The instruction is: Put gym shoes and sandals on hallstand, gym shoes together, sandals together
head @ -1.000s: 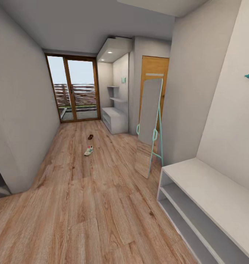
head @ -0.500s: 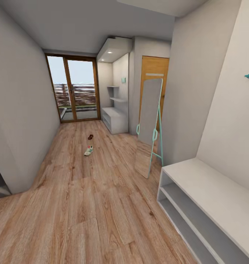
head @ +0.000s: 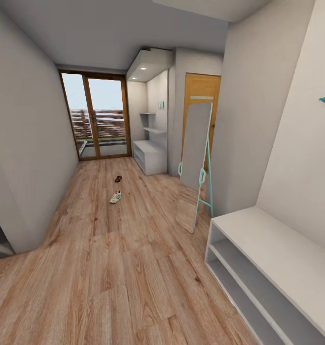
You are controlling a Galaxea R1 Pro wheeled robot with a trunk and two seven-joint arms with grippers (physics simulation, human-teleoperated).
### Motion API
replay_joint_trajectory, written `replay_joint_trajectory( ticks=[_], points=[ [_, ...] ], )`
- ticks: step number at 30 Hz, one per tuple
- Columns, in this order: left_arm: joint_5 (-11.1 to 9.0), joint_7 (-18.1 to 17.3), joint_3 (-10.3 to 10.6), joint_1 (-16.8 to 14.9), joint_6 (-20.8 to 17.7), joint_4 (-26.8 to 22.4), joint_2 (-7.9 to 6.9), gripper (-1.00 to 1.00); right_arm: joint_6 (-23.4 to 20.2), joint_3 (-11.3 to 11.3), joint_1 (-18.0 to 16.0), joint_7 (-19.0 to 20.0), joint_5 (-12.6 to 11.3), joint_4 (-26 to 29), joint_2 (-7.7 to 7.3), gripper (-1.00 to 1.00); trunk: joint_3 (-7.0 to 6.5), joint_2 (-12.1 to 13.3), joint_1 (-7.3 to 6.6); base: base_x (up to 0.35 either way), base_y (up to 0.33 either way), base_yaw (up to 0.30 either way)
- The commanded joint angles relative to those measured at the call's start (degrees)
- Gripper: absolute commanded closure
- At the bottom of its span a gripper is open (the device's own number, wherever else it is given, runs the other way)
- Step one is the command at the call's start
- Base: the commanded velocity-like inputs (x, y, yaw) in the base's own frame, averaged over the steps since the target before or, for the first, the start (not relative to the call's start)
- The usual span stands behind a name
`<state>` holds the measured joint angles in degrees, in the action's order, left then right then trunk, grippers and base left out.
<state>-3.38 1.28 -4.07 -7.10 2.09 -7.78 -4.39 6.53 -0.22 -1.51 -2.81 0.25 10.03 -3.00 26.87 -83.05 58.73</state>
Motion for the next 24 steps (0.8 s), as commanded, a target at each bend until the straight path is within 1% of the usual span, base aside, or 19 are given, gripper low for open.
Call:
replay_joint_trajectory(
  ticks=[1, 6, 13, 15, 16, 18, 20, 23, 24],
  points=[
    [-0.40, -0.01, -0.34, -0.37, 0.51, -0.28, 0.12, -1.00, 0.52, 0.00, -0.06, -0.16, 0.02, 0.28, -0.07, -1.00, 0.06, -0.03, 0.00, 0.000, 0.000, 0.000],
    [-0.57, 0.02, -0.60, -2.02, 2.12, -1.91, 0.51, -1.00, 2.12, 0.03, -0.17, -0.31, -0.15, 1.90, -0.23, -1.00, 0.06, -0.03, 0.00, 0.000, 0.000, 0.000],
    [-0.65, -0.04, -0.89, -4.34, 3.85, -4.19, 0.11, -1.00, 4.37, 0.07, -0.23, -0.10, 0.02, 4.16, -0.32, -1.00, 0.06, -0.03, 0.00, 0.000, 0.000, 0.000],
    [-0.62, -0.05, -0.86, -4.75, 4.49, -4.84, -0.01, -1.00, 5.01, 0.16, -0.24, 0.06, 0.28, 4.81, -0.57, -1.00, 0.06, -0.03, 0.00, 0.000, 0.000, 0.000],
    [-0.57, -0.05, -0.80, -4.61, 8.59, -6.57, -0.09, -1.00, 8.81, 0.23, -0.24, 0.16, 0.75, 18.19, -1.10, -1.00, 0.06, -0.03, 0.00, 0.000, 0.000, 0.000],
    [-0.52, -0.05, -0.78, -4.53, 9.82, -6.37, -0.14, -1.00, 8.79, 0.26, -0.24, 0.20, 1.18, 18.15, -1.40, -1.00, 0.06, -0.03, 0.00, 0.000, 0.000, 0.000],
    [-0.48, -0.05, -0.77, -4.46, 11.14, -6.16, -0.22, -1.00, 8.80, 0.32, -0.24, 0.24, 2.22, 18.12, -1.68, -1.00, 0.06, -0.03, 0.00, 0.035, 0.000, 0.000],
    [-0.48, -0.05, -0.72, -4.44, 11.62, -6.09, -0.20, -1.00, 8.78, 0.35, -0.24, 0.16, 2.88, 18.07, -1.73, -1.00, 0.06, -0.03, 0.00, 0.154, 0.000, 0.000],
    [-0.48, -0.05, -0.69, -4.42, 11.90, -6.03, -0.19, -1.00, 8.77, 0.38, -0.24, 0.01, 3.51, 18.03, -1.74, -1.00, 0.06, -0.03, 0.00, 0.279, 0.000, 0.000]
  ],
)
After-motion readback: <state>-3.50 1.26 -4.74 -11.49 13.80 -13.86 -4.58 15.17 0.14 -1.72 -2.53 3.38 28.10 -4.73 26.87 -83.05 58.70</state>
